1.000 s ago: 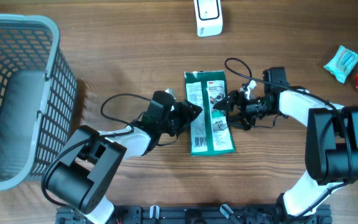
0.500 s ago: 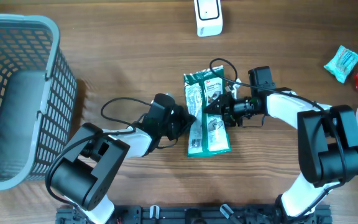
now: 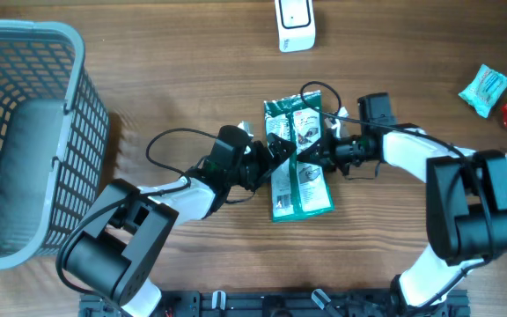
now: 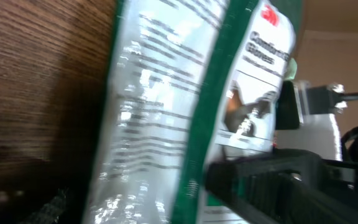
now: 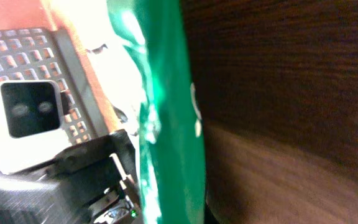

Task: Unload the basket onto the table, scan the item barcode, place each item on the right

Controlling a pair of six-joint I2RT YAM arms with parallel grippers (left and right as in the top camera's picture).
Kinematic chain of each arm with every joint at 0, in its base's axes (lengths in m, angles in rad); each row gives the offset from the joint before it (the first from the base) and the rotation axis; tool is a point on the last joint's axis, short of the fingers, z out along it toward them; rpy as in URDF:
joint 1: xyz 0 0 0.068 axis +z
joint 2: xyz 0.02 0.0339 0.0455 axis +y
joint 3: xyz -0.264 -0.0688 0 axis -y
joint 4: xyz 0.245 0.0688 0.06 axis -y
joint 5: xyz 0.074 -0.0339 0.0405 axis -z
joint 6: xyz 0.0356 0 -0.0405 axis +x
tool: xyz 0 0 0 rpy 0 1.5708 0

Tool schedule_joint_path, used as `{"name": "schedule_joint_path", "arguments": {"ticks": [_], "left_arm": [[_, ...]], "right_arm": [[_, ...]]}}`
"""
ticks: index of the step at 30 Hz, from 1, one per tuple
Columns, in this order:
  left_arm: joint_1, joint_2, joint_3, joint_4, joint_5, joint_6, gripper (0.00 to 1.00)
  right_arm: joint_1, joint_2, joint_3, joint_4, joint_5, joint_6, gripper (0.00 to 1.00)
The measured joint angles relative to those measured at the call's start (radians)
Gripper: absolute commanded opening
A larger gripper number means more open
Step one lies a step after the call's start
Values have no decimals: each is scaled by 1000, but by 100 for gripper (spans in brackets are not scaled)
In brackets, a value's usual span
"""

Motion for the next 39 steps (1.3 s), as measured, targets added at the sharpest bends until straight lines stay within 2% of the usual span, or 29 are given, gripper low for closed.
{"name": "schedule_joint_path", "arguments": {"ticks": [4,7,12,13,18,21,25,29,39], "left_arm": [[1,-61,-17,-89,-6,92,100],[1,-227,-47,-292,-78,222,100],[1,-655,-53,-602,-239,466,100],[1,-798,-52,-673,-289,518,100],[1,-1206,-50,-861,-436,624,99],[1,-1352,-36,-933,-476,686,99],[1,-1376,32,-1041,-530,741,100],[1,-1319,138,-1137,-570,786,100],[1,-1271,215,-1181,-721,822,100]], "right_arm": [[-42,-145,-1,-87,-12,-55,5],[-50,-276,-1,-140,28,-77,5],[-50,-389,-1,-216,76,-104,4],[-50,-403,-1,-231,81,-110,5],[-50,-413,-1,-341,53,-186,5],[-50,-413,-1,-364,41,-203,4],[-50,-413,-1,-366,36,-207,4],[-50,-413,-1,-365,35,-206,4],[-48,-413,-1,-342,35,-206,5]]}}
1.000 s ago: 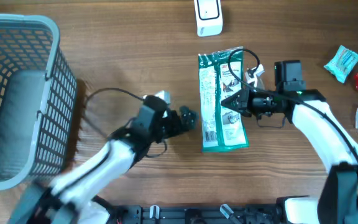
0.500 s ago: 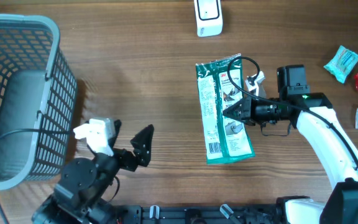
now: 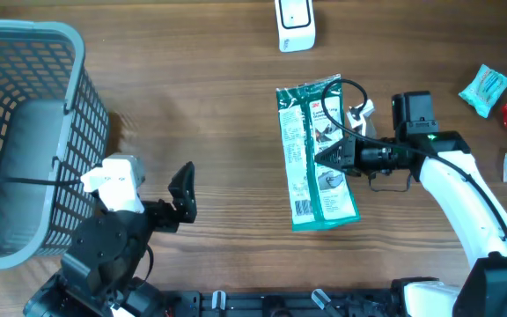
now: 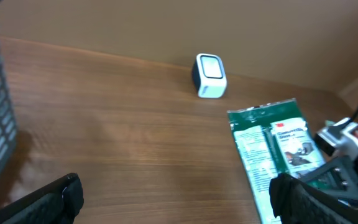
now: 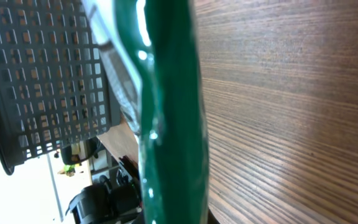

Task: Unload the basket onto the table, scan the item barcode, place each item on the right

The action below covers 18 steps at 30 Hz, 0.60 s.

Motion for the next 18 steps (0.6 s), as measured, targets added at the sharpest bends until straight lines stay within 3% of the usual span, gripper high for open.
{"name": "schedule_joint_path", "arguments": {"ticks": [7,18], "left_arm": [[0,0,1,-105,-21,2,100],[0,0,1,-123,-21,5,100]], "right_arm": [[0,0,0,85,-38,1,5],[0,0,0,185,-129,1,5]]}}
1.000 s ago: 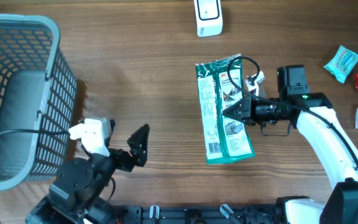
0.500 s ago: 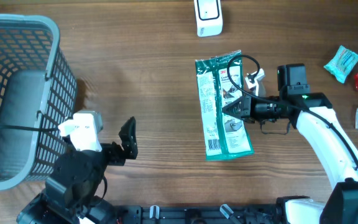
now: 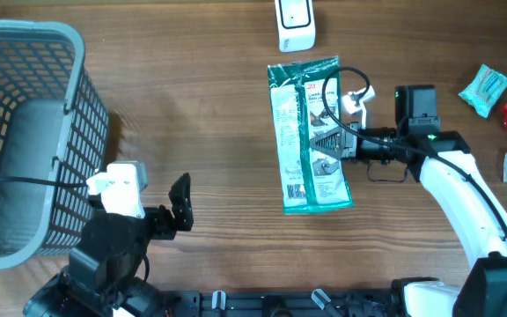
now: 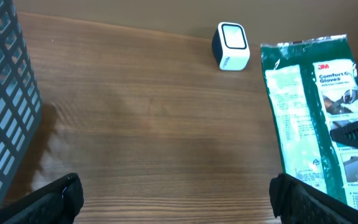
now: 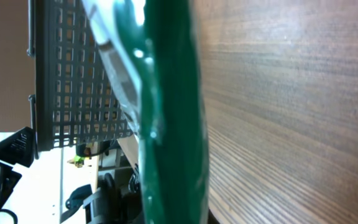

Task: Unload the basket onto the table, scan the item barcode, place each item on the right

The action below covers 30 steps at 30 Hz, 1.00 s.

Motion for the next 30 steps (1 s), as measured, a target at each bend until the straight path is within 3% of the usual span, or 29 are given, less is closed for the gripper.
{"name": "schedule_joint_path", "arguments": {"ticks": [6,15,24,30], "left_arm": [[0,0,0,-41,0,0,100],[0,0,0,-56,0,0,100],[0,1,0,-56,0,0,100],[0,1,0,-56,0,0,100]], "right_arm": [[0,0,-1,140,-78,64,5],[2,-1,-12,550,-174,338,5],[2,-4,-13,1052,-259,312,5],[2,-5,-13,1132,-265,237,5]]}}
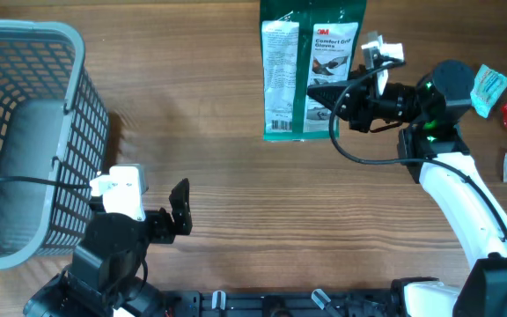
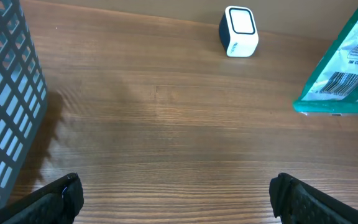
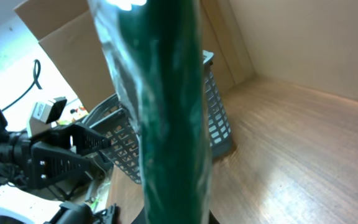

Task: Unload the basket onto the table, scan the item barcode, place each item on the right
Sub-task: 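Carry the gloves pack up to the white scanner with the right gripper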

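The green and white 3M gloves package (image 1: 289, 62) hangs raised near the table's far edge. My right gripper (image 1: 324, 92) is shut on its right side. Overhead, the package covers the white scanner. In the left wrist view the scanner (image 2: 240, 39) stands on the table, and the package's lower corner with the barcode (image 2: 344, 81) hangs at the right, above the wood. The right wrist view shows the package (image 3: 166, 112) edge-on, hiding the fingers. My left gripper (image 1: 179, 211) sits at the front left, open and holding nothing, fingertips (image 2: 67, 193) wide apart.
A grey mesh basket (image 1: 25, 132) fills the left side and also shows as the basket (image 3: 216, 106) behind the package. At the right edge lie a teal packet (image 1: 484, 88), a red item and a small box.
My right gripper has carried the package higher and toward the far edge; it now covers the scanner overhead. The left arm has not moved.
Both grippers were at the package in the middle of the table. Then the left arm stood back at the front left, open, with the right gripper alone holding the package. The package then lay nearer the scanner, and now hangs over it.
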Controlling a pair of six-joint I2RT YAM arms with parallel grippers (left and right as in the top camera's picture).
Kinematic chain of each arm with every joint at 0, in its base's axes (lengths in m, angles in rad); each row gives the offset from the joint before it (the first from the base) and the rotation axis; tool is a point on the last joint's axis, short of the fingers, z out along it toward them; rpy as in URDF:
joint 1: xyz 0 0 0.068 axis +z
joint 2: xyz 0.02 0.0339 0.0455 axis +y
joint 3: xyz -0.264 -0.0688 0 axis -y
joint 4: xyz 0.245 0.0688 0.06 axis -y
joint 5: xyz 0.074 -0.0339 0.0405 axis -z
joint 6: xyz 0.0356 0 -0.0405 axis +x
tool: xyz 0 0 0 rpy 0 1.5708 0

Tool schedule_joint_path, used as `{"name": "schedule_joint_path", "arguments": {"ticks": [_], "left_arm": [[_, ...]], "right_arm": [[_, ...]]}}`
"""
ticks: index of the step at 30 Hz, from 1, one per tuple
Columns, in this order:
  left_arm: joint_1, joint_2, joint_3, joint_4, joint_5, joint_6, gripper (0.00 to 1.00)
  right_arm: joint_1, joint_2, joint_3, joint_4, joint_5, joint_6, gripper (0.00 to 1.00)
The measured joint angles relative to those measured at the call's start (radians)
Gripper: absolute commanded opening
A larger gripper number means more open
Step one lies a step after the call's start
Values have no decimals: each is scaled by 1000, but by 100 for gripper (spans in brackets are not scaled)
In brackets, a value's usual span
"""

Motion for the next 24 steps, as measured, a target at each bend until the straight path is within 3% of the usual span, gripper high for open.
{"name": "schedule_joint_path", "arguments": {"ticks": [9,16,19,22,24], "left_arm": [[0,0,0,0,0,0,100],[0,0,0,0,0,0,100],[0,0,0,0,0,0,100],[0,0,1,0,0,0,100],[0,0,2,0,0,0,100]], "right_arm": [[-2,0,0,5,-1,97,4],[-69,0,0,19,-79,493,5],[-96,-4,-4,280,-164,574,5],[-98,-2,3,876,-239,683,5],[-95,-33,10,948,-252,706,5]]}}
